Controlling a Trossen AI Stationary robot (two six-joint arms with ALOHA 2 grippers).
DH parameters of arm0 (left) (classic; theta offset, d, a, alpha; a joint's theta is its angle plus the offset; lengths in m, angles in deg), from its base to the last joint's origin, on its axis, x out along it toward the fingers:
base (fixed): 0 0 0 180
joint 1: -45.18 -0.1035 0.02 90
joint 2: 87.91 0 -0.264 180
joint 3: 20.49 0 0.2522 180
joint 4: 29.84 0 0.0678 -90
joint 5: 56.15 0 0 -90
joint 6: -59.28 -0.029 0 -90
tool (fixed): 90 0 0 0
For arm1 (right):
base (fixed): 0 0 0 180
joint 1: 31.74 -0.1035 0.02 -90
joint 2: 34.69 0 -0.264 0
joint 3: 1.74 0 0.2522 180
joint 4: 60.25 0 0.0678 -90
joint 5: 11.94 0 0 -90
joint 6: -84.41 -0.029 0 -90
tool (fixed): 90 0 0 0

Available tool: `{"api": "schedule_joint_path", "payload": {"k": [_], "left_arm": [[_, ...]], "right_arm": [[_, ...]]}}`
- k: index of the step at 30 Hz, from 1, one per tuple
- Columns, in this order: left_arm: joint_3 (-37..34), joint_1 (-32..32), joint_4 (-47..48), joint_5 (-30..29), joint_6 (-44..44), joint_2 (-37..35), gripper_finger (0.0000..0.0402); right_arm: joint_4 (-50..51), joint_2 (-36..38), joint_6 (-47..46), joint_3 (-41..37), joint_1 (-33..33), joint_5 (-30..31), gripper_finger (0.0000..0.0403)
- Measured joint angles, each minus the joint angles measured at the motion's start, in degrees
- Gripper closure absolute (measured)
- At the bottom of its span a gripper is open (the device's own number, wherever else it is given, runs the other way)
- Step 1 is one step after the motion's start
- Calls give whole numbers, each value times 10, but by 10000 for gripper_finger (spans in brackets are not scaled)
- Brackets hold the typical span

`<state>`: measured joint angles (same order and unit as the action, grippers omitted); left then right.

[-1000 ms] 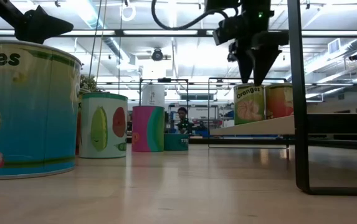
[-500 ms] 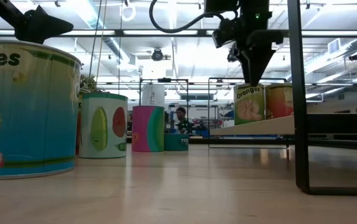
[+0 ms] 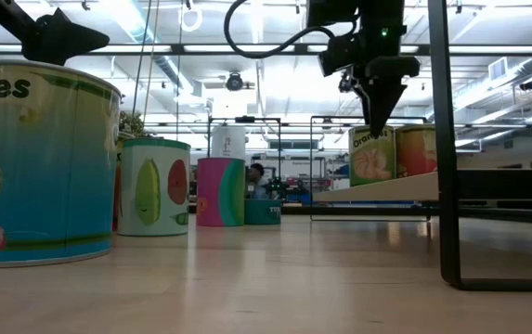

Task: Pick and place cans onto a shelf
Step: Put the canned oranges on the shelf

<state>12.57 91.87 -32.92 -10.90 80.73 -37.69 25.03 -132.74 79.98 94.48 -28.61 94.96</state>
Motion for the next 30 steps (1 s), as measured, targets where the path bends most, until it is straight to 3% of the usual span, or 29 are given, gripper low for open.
{"api": "schedule_joint_path", "payload": {"k": [6, 21, 26, 30], "left_arm": [[0, 0, 0, 0, 0, 0, 17], [0, 0, 0, 0, -1, 0, 17], [0, 0, 0, 0, -2, 0, 17], [0, 0, 0, 0, -2, 0, 17]], "right_arm": [[2, -1, -54, 5, 0, -5, 291], [5, -5, -415, 41, 13, -41, 370], [-13, -5, -447, 41, 12, -42, 397], [-39, -5, -450, 41, 12, -51, 394]]}}
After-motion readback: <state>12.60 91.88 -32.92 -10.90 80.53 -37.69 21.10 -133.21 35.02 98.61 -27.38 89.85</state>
